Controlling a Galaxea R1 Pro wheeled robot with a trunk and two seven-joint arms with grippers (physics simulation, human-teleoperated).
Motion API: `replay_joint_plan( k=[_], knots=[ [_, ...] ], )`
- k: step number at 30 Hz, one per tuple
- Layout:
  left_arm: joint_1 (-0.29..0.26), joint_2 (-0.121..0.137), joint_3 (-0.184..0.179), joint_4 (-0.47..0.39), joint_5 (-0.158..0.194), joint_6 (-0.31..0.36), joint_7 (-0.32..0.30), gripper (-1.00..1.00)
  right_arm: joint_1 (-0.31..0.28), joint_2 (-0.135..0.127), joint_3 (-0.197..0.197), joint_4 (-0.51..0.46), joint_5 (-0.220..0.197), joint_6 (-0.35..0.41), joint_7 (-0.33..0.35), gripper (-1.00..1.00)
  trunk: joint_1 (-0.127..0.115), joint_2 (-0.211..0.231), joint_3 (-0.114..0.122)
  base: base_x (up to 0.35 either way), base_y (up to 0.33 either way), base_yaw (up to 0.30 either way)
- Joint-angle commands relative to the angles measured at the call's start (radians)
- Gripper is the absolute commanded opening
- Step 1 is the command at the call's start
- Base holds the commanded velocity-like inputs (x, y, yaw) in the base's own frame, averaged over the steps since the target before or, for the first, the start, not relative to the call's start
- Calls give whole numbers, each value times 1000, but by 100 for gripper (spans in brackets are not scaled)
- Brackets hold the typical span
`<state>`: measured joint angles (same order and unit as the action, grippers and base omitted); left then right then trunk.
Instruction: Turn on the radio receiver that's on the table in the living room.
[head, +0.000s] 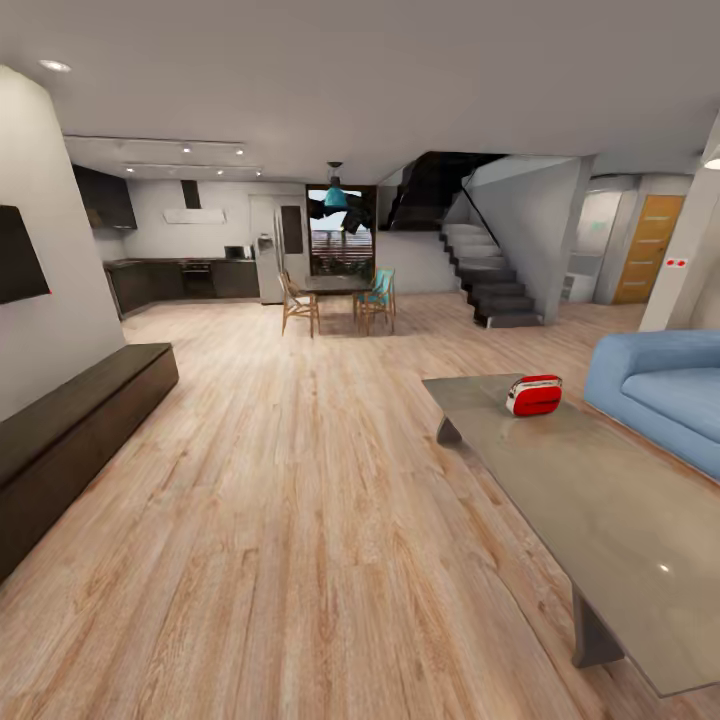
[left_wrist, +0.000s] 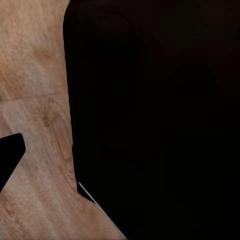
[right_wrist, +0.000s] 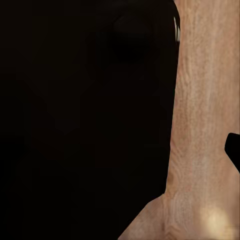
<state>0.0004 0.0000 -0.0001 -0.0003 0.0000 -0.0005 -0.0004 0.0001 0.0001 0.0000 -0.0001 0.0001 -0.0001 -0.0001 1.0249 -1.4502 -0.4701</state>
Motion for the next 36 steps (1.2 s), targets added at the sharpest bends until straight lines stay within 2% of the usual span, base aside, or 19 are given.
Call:
replay_joint_plan(
  k=[1,9,14,19,26,31,34,35,36],
  knots=[
    [6,-6,-1,-3,-1,-5,-4,100,-6,6,1,-6,1,-1,-1,100,0,0,0,0,0,0],
    [51,-51,-1,-3,2,-6,-3,100,-43,51,0,-17,1,-1,-1,100,0,0,0,0,0,0],
    [69,-79,-1,-3,3,-6,-3,100,-44,52,0,-17,0,-1,-1,100,0,0,0,0,0,0],
    [69,-86,-1,-3,3,-7,-3,100,-45,52,3,-17,1,-10,-2,100,0,0,0,0,0,0],
    [69,-90,-3,-28,3,-43,5,100,-47,16,6,-52,4,-49,-3,100,0,0,0,0,0,0],
    [69,-85,-2,-56,1,-71,10,100,-61,-13,5,-80,33,-65,-2,100,0,0,0,0,0,0],
    [67,-85,-2,-72,1,-54,27,100,-79,-29,3,-97,50,-49,-2,100,0,0,0,0,0,0],
    [64,-84,-1,-604,1,210,51,100,-118,-86,2,-506,57,61,-3,100,0,0,0,0,0,0],
    [60,-83,-1,-694,2,267,58,100,-158,-87,2,-518,59,122,-1,100,0,0,0,0,0,0]
  ],
)
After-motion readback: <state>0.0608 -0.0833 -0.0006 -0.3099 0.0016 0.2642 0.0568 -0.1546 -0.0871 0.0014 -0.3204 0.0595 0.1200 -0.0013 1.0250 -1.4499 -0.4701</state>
